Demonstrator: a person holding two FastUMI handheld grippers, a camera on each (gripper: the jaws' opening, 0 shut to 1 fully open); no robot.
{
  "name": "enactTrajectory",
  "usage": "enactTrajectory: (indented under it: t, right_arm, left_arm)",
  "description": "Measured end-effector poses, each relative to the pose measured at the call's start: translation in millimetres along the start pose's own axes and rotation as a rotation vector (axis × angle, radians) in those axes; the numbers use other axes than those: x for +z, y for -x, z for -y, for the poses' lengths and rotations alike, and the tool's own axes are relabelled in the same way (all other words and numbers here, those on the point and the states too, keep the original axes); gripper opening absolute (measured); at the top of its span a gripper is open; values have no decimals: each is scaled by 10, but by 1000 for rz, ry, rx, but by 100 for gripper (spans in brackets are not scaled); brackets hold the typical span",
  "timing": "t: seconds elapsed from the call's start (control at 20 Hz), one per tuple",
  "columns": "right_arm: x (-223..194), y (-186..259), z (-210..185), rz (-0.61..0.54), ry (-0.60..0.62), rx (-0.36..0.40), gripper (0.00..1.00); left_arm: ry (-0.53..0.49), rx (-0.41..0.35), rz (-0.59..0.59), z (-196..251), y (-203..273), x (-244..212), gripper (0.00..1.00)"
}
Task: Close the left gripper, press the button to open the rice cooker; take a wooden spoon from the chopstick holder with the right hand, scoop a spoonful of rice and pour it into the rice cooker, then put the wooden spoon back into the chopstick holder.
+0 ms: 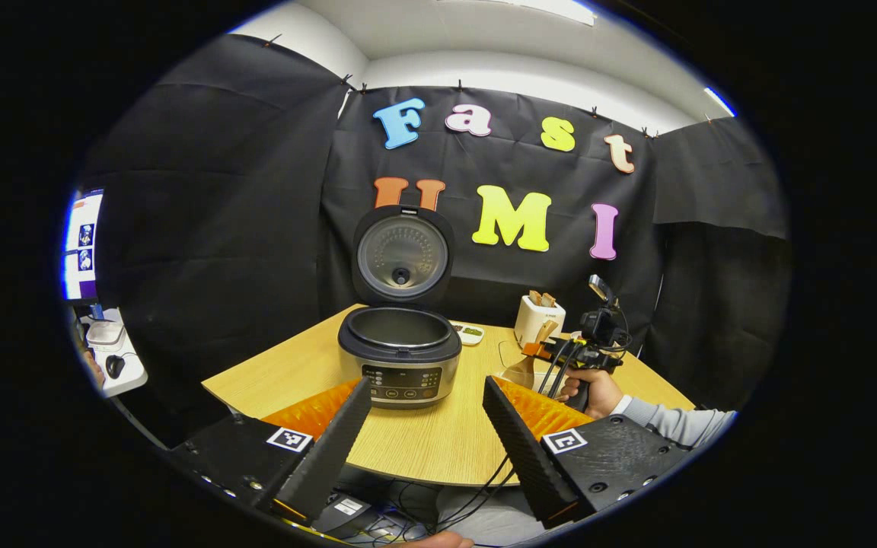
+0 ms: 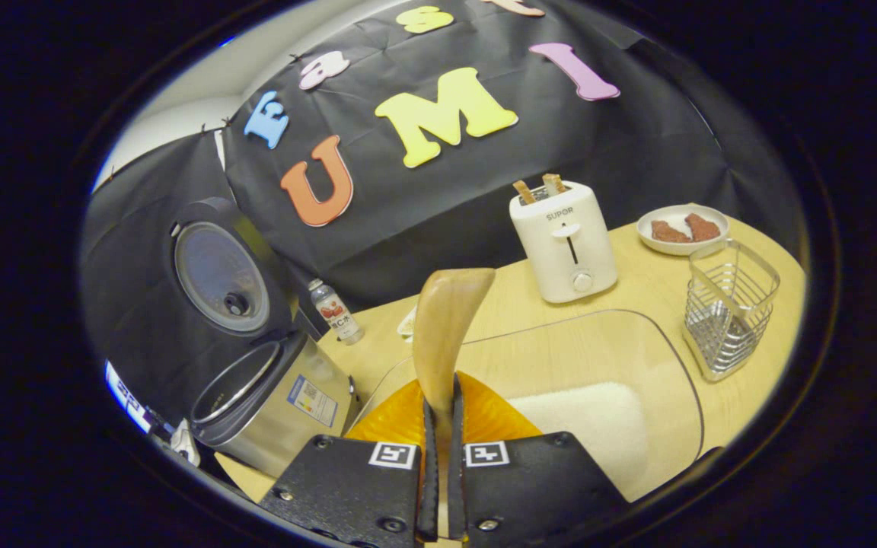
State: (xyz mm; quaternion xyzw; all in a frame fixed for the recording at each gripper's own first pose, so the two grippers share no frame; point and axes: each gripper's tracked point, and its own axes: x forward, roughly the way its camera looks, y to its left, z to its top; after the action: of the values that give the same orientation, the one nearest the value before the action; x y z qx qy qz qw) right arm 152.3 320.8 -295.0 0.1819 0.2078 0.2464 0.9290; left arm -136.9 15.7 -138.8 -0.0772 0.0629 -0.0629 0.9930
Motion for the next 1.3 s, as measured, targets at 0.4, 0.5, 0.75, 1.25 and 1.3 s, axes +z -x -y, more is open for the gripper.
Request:
enactTrajectory:
  t: [0.4, 0.5, 0.75, 1.25, 1.3]
  right_arm:
    - [149, 38, -3, -74, -298, 38, 10]
    - [238, 71, 12, -70, -379, 65, 10]
    - [498, 172, 239, -31, -571, 85, 10]
    - [948, 510, 226, 52, -875, 274, 10]
    - [1036, 557, 239, 74, -969, 316, 10]
  left_arm:
    - [-1, 8, -31, -6, -28, -78, 95]
    - [-2, 10, -29, -21, -26, -75, 95]
    - [-10, 33, -17, -62, 34, -33, 95]
    - [-5, 34, -14, -110, 71, -43, 95]
    - [-4, 36, -18, -122, 69, -57, 95]
